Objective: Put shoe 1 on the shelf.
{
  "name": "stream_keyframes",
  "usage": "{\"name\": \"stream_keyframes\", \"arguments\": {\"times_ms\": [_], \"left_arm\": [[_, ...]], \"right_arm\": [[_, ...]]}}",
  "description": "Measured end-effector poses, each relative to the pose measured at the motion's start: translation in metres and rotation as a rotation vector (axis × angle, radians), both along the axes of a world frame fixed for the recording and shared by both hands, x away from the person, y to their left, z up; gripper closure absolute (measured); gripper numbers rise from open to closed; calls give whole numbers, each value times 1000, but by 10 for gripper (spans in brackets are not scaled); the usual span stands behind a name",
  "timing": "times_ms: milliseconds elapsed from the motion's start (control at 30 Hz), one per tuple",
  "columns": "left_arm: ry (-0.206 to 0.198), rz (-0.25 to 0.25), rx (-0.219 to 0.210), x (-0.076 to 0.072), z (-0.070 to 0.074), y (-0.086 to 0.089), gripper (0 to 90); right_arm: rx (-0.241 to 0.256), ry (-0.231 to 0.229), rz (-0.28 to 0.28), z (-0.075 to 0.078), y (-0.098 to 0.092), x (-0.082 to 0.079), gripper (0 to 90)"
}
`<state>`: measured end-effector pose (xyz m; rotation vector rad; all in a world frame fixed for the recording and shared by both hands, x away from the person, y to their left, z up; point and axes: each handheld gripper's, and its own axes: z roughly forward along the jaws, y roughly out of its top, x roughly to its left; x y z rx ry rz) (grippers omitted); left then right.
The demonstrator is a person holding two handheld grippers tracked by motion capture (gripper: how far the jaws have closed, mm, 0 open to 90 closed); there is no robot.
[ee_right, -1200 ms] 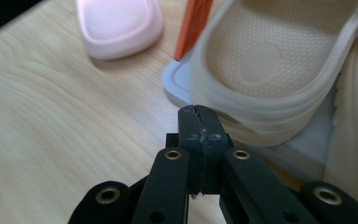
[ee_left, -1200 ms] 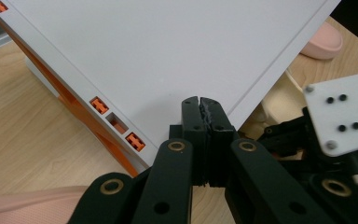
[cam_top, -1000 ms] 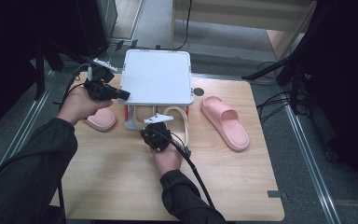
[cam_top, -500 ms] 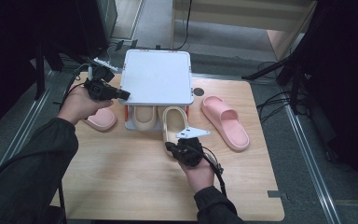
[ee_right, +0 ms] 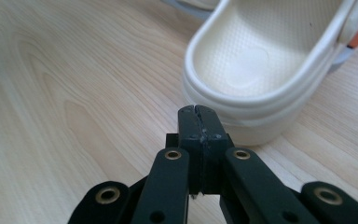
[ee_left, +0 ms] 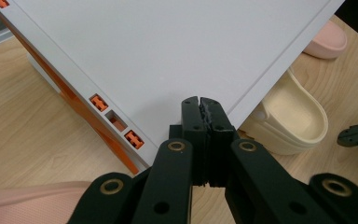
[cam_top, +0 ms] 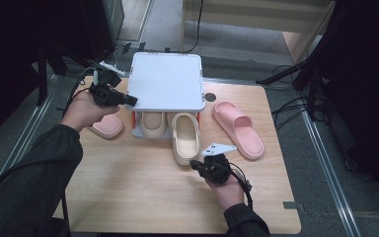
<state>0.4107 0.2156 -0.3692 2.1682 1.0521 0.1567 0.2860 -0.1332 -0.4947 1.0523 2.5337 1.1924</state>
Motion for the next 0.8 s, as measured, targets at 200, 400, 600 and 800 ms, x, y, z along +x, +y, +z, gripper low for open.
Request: {"name": "stream_keyframes", "arguments": {"times_ms": [200,400,600,800], "left_arm": [[-1,5,-13,0,-1,1,893],[1,3,-17,0,-1,1,891],[9,-1,-19,1,-1,1,890],[7,-3,-21,1,-1,2,889]], "right_arm": [[-15,27,-20,-8,1,14,900],[-1,22,-27,-10,11,25,900],[16,-12,-38,-11,31,45,900],[29,-29,-74,-11,41,65,900]]}}
